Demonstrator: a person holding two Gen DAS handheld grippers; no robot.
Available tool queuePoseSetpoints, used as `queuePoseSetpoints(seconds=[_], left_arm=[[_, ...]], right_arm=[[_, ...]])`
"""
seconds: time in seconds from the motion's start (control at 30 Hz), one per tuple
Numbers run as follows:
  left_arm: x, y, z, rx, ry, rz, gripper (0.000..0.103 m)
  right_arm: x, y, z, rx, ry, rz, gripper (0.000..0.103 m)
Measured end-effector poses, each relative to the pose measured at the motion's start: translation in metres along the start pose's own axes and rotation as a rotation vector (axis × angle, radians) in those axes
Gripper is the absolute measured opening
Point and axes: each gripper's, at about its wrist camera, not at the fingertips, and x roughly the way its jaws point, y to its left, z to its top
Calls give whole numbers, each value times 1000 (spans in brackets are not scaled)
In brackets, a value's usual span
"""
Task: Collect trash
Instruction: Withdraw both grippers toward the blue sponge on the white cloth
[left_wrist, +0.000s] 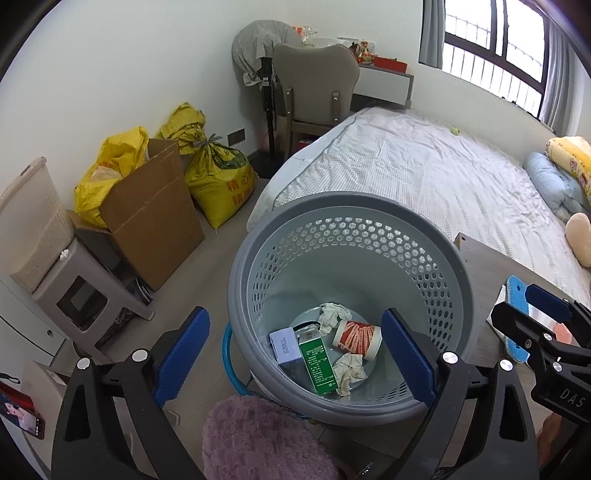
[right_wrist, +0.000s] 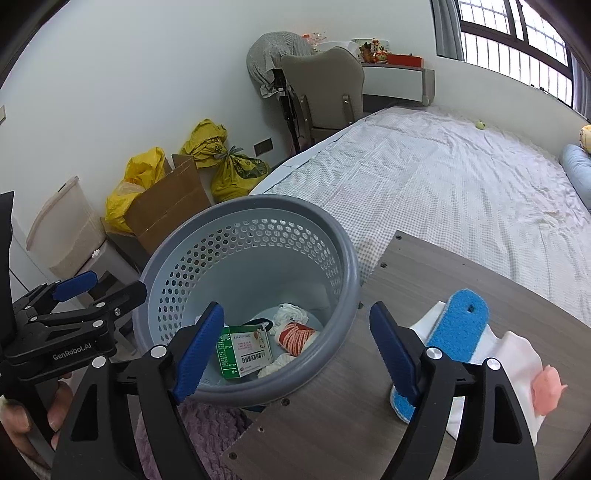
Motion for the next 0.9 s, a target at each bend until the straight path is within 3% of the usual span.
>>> queuePoseSetpoints(seconds=[0.47, 0.9], left_arm=[[-27, -31, -11, 46, -31, -66, 92], [-32, -91, -25, 107, -9, -159, 93]], right_arm=[[-50, -27, -24, 44, -54, -69, 78], [-92, -80, -59, 139, -84, -182, 78]])
